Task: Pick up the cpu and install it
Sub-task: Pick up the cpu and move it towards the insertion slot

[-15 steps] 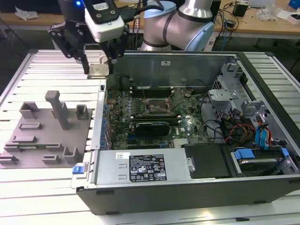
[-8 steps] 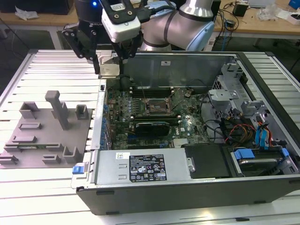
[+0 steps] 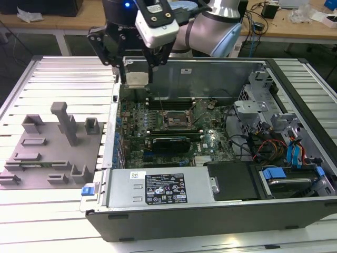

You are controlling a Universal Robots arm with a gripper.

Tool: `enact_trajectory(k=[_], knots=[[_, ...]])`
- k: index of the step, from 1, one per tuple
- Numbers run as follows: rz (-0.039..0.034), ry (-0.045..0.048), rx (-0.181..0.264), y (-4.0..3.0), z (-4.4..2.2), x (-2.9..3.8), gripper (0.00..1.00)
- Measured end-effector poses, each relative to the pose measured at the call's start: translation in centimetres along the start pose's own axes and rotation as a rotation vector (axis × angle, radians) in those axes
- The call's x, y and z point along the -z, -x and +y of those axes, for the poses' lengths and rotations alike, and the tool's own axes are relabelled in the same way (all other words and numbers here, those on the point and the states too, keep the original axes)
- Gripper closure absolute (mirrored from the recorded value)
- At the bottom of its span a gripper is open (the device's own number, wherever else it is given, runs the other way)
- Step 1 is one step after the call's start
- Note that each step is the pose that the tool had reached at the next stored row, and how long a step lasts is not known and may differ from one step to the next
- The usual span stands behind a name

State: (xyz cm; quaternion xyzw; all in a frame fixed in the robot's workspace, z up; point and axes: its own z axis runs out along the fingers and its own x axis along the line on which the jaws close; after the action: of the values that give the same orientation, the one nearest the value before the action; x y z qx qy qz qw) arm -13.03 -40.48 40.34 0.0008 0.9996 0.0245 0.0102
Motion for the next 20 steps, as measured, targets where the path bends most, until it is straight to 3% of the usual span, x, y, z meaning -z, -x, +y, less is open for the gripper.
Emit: enact_trajectory(k=[9,16,20], knots=[[0.0003,0.0000,0.000,2.65,0.00,-0.05,0.45],[0.0001,0.0002,0.000,2.94,-0.01,-0.20,0.45],[0.0013,-0.0001,0.000,3.69,-0.03,-0.73,0.45]])
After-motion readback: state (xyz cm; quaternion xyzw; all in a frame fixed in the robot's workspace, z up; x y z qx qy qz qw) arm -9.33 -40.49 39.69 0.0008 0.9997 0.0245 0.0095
